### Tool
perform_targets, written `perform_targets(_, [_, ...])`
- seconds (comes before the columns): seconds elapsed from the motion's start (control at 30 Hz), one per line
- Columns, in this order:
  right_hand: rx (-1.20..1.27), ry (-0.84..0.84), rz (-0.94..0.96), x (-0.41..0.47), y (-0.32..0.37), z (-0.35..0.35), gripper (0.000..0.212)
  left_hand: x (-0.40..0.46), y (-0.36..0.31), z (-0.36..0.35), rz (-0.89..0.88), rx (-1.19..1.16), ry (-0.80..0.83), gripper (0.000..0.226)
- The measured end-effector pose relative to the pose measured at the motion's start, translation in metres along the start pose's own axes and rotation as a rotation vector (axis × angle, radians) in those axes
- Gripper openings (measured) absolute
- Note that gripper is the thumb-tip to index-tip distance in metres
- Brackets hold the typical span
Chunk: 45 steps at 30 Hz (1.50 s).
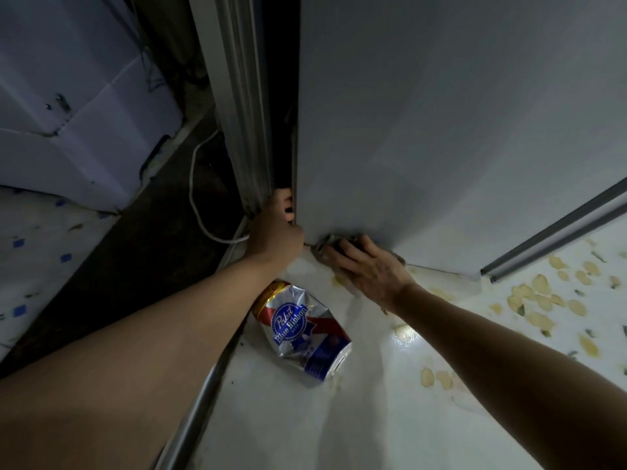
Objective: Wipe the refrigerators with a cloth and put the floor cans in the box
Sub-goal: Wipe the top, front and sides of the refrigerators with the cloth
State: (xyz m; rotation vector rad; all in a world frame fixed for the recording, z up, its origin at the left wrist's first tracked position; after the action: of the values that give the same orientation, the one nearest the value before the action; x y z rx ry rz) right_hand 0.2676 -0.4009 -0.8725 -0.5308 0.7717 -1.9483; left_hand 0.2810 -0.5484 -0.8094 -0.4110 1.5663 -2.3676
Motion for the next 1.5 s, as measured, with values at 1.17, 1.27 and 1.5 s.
perform_targets(1.17, [0.014, 0.349, -0.302, -0.167, -0.121, -0.052, 0.062, -0.027, -0.029, -0.045, 0.061, 0.166, -0.140, 0.068])
perform_targets(1.27, [0.074, 0.362, -0.312, -0.173, -0.121, -0.051, 0.060, -0.031, -0.039, -0.064, 0.085, 0.022, -0.074, 0.071])
perform_targets(1.5, [0.750, 0.208, -1.086, -0.196, -0.153, -0.012, 0.052, -0.034, -0.097, -0.097, -0.118, 0.255, 0.117, 0.061])
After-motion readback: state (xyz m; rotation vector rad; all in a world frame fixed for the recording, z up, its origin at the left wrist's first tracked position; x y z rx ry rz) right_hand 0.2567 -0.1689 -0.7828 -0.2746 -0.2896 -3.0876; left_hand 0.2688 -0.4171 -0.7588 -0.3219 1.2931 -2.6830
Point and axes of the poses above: each hand's wrist, its own x-axis towards the middle knuckle, its own z-axis out of the back of the hand, y = z × x, the point moved 7 cm from there along x, towards the middle knuckle, and after that the axes turned 15 degrees about -z, right-handed, at the moved point
